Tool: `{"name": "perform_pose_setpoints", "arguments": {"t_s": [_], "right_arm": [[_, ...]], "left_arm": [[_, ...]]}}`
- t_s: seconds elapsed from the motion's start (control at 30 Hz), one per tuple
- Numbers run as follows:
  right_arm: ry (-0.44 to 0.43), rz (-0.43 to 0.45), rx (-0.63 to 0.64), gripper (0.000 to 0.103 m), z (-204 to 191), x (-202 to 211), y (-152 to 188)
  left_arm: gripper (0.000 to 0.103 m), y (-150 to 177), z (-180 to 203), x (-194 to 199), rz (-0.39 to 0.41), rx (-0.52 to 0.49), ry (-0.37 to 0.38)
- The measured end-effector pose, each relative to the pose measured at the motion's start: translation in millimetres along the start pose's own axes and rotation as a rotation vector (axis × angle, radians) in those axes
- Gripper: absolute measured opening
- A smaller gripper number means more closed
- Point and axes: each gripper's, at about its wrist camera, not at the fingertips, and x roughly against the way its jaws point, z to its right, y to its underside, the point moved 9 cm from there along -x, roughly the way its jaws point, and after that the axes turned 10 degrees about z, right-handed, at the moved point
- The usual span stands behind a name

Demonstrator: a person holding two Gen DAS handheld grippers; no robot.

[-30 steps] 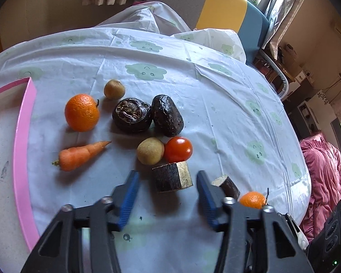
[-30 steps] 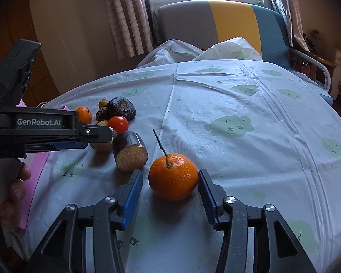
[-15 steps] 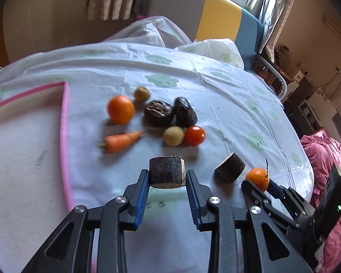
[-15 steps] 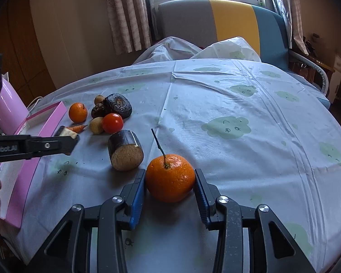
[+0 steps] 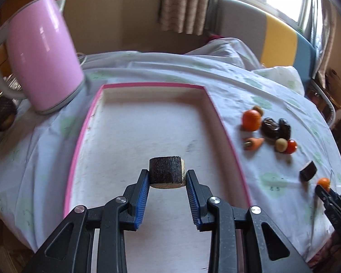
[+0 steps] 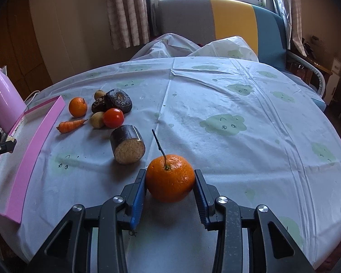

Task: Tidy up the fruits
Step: 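Carry both items into the pink tray and open both tools to release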

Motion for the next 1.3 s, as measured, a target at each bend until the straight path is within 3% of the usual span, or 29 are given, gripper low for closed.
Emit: {"name": "perform_pose_setpoints", "arguments": {"t_s": [0.3,0.53,0.87,1.1,1.3], "right_arm": [[-0.054,0.026,0.069,0.040,-37,21,-15],[-0.212,0.021,0.130,0.040,-105,27,-26],[-0.435,-0.060,0.232,0.040,-216,9,-19],[-0.489,-0.080,0.316,0.040,-270,-7,-21],[-0.477,-0.114,0.340,0.041,-286,-29,-19]], "left_arm": [[0.033,18,-21,1,-0.016,0.061,-0.019],[0.034,18,-31,10,0.001,0.111,-0.005],[0.034,12,-54,36,0.064,0.135,-0.031],[0.034,10,-61,50,0.094,0.143,-0.035],[0.034,12,-58,52,0.092,0.141,-0.024]]}}
